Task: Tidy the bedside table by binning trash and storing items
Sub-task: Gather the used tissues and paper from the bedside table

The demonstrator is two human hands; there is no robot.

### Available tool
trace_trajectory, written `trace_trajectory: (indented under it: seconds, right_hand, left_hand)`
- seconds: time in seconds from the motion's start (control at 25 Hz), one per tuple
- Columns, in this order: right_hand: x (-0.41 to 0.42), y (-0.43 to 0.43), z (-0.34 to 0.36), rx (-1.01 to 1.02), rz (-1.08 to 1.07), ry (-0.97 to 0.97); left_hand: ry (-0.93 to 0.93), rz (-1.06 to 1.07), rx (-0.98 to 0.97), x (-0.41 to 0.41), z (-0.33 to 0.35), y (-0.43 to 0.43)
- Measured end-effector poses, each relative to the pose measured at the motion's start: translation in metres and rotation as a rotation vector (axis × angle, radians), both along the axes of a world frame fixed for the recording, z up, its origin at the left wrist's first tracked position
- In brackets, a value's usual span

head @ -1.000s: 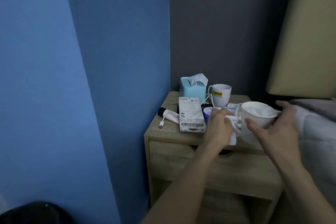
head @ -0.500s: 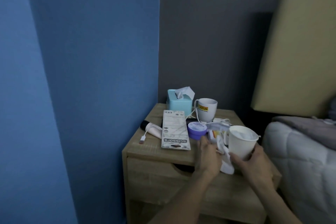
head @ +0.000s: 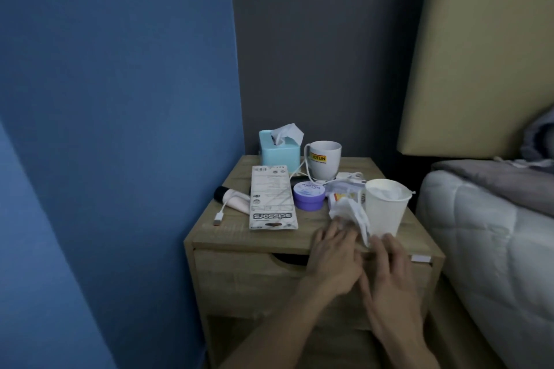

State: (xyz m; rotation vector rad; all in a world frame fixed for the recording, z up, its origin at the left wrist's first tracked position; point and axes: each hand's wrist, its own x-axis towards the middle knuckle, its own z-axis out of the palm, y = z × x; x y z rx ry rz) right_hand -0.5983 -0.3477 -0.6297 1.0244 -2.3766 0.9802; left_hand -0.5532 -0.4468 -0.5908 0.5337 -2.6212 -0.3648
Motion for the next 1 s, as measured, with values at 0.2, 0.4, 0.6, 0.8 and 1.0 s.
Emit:
trace_trajectory:
  seconds: [0.2, 0.4, 0.6, 0.8, 1.0]
  right_hand:
    - [-0.001, -0.001, -0.007, 0.118, -0.058, 0.046]
    - [0.002, -0.004, -0.005, 0.14, -0.078, 0.015]
    - [0.0, -0.002, -0.004, 0.145, -0.075, 0.04]
    - [0.001, 0.001, -0.004, 0.155, -0.05, 0.046]
    - [0.001, 0.002, -0.003, 0.181, -0.033, 0.026]
  left_hand:
    - [0.139, 0.001, 0.173, 0.021, 0.009, 0.012]
    - [0.04, -0.041, 0.199, 0.035, 0.013, 0.004]
    - [0.216, -0.005, 0.058, 0.039, 0.013, 0.002]
    - [0.055, -0.007, 0.05, 0.039, 0.005, 0.009]
    - [0.032, -0.023, -0.019, 0.046, 0.001, 0.016]
